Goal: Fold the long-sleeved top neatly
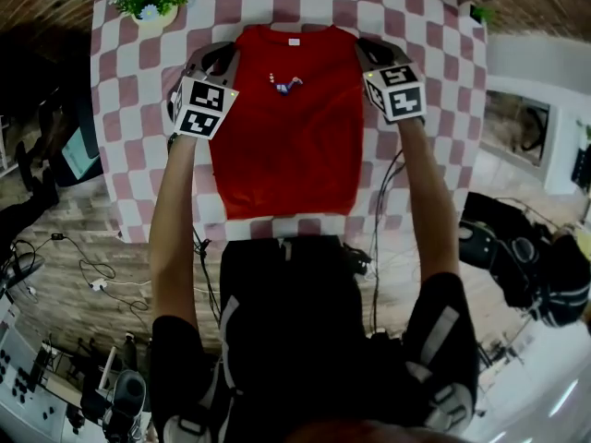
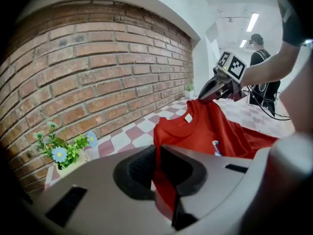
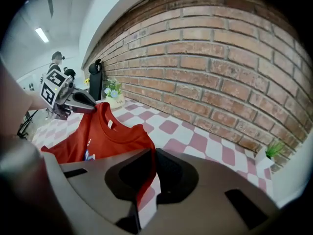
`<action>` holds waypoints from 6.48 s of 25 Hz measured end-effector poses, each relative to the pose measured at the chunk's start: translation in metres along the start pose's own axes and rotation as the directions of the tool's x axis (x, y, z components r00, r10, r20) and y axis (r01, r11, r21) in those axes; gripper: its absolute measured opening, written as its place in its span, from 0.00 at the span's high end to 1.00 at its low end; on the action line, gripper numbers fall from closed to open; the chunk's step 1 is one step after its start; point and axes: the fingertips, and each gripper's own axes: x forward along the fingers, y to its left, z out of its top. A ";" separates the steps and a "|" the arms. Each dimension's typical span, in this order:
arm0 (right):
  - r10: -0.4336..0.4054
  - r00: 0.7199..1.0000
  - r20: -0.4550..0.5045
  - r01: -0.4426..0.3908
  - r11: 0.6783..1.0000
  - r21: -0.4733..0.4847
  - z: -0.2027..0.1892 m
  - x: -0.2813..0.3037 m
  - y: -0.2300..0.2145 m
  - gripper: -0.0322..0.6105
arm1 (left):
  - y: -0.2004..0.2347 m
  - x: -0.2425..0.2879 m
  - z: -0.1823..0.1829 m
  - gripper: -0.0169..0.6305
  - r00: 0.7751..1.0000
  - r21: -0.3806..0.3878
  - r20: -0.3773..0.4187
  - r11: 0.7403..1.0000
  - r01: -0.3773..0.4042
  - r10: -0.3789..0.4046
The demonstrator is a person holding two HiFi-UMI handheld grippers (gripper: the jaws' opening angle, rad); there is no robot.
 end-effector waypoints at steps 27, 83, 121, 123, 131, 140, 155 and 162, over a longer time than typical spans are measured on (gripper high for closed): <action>-0.220 0.954 0.205 0.213 0.976 0.054 -0.060 -0.214 0.122 0.91 | -0.134 -0.203 0.008 0.92 0.976 0.121 0.214 0.993 0.010 -0.036; -0.062 0.991 0.115 0.057 0.997 0.048 -0.299 -0.234 0.293 0.90 | -0.326 -0.242 -0.228 0.86 0.996 -0.102 -0.030 0.991 -0.087 0.084; -0.008 0.882 0.472 -0.082 0.982 0.171 -0.126 -0.365 0.326 0.94 | -0.294 -0.377 -0.099 0.96 0.921 -0.421 0.201 0.878 -0.228 0.335; 0.001 0.877 0.480 -0.091 0.982 0.164 -0.108 -0.363 0.327 0.94 | -0.285 -0.380 -0.094 0.96 0.917 -0.436 0.208 0.871 -0.224 0.340; 0.026 0.880 0.475 -0.098 0.987 0.128 -0.046 -0.326 0.330 0.94 | -0.239 -0.377 -0.083 0.96 0.921 -0.457 0.205 0.864 -0.208 0.330; 0.060 0.894 0.445 -0.100 0.993 0.066 0.008 -0.284 0.338 0.94 | -0.200 -0.361 -0.095 0.96 0.942 -0.469 0.176 0.865 -0.176 0.287; 0.338 0.902 0.269 -0.311 0.940 -0.138 0.037 -0.194 0.372 0.75 | -0.190 -0.320 -0.131 0.70 0.973 -0.540 0.044 0.825 -0.168 0.227; 0.486 0.873 0.036 -0.458 0.845 -0.277 0.020 -0.143 0.385 0.71 | -0.210 -0.282 -0.168 0.66 0.981 -0.629 -0.076 0.755 -0.185 0.177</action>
